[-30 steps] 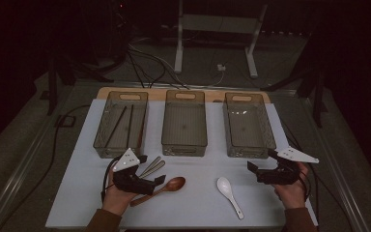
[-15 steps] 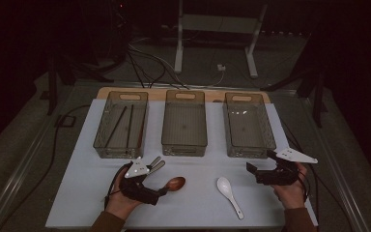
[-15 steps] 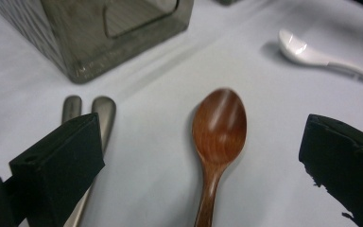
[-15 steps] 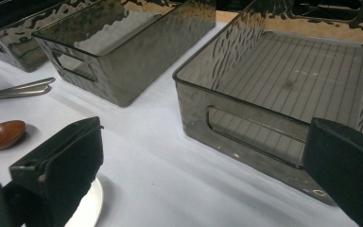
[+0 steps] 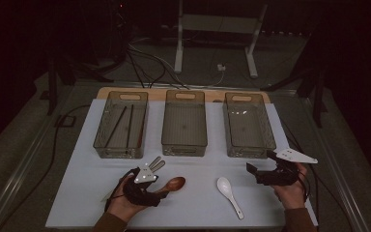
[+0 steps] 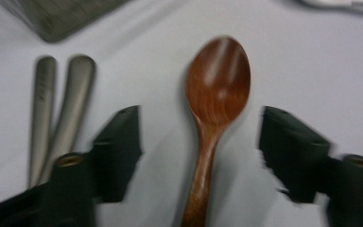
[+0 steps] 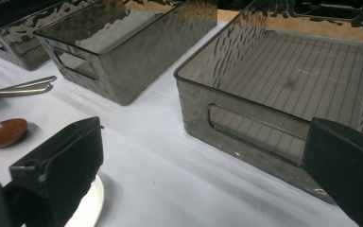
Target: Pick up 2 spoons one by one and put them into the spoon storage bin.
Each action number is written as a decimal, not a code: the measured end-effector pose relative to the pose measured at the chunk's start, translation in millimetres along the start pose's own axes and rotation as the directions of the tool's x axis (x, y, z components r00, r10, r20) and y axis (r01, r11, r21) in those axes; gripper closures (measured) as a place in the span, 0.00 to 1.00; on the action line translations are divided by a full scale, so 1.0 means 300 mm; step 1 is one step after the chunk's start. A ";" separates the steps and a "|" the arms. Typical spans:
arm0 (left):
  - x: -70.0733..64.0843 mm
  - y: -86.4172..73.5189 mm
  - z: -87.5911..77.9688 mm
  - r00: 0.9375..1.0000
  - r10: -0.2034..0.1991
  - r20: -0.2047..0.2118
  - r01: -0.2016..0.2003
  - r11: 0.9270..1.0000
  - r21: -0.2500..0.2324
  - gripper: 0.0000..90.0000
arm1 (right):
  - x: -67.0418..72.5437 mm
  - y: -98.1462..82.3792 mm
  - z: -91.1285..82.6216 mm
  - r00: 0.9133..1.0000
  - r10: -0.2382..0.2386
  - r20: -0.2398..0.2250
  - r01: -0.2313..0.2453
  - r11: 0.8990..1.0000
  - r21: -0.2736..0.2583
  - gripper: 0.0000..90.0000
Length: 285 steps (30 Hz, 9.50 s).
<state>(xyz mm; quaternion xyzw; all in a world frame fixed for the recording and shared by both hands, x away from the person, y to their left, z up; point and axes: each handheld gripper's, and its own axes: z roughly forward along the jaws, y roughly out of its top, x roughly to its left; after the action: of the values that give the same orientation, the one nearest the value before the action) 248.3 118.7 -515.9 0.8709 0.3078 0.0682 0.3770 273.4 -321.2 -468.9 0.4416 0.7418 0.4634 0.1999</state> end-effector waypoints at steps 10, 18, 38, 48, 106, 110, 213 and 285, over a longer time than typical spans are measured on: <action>0.004 0.000 0.013 0.999 0.025 -0.040 -0.022 0.997 0.072 0.83 | -0.002 -0.001 -0.001 1.000 0.002 0.000 -0.002 1.000 0.000 0.00; 0.003 0.001 0.013 0.998 0.024 -0.064 -0.019 0.997 0.074 0.92 | 0.001 -0.002 0.002 1.000 0.001 -0.004 -0.001 1.000 0.005 0.00; 0.011 0.008 0.004 0.993 -0.004 -0.116 0.011 0.998 0.057 0.93 | -0.001 -0.004 0.003 1.000 0.005 -0.007 -0.005 1.000 0.005 0.00; 0.030 0.024 -0.024 0.993 -0.056 -0.101 0.057 0.998 0.003 0.93 | 0.000 -0.004 0.003 1.000 0.006 -0.011 -0.006 1.000 0.005 0.00; 0.239 0.499 0.032 0.962 -0.206 -0.180 0.159 0.956 -0.245 0.93 | -0.002 -0.007 0.009 1.000 0.014 -0.019 -0.014 1.000 0.005 0.00; 0.260 0.506 0.047 0.954 -0.236 -0.185 0.185 0.948 -0.257 0.93 | -0.001 -0.007 0.011 1.000 0.011 -0.021 -0.011 1.000 0.006 0.00; 0.190 -0.020 -0.313 0.953 -0.261 -0.153 0.172 0.883 -0.436 0.01 | 0.162 -0.039 0.068 0.996 -0.050 -0.069 0.060 0.986 0.158 0.00; 0.172 -0.063 -0.297 0.945 -0.285 -0.163 0.192 0.882 -0.431 0.01 | 0.258 0.003 0.093 0.986 -0.159 -0.045 0.165 0.940 0.297 0.94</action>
<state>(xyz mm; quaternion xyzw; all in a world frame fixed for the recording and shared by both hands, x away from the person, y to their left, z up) 249.3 213.7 -472.1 0.7146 0.4321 0.1804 0.5197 252.5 -241.6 -473.1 0.3994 0.8393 0.3320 0.1604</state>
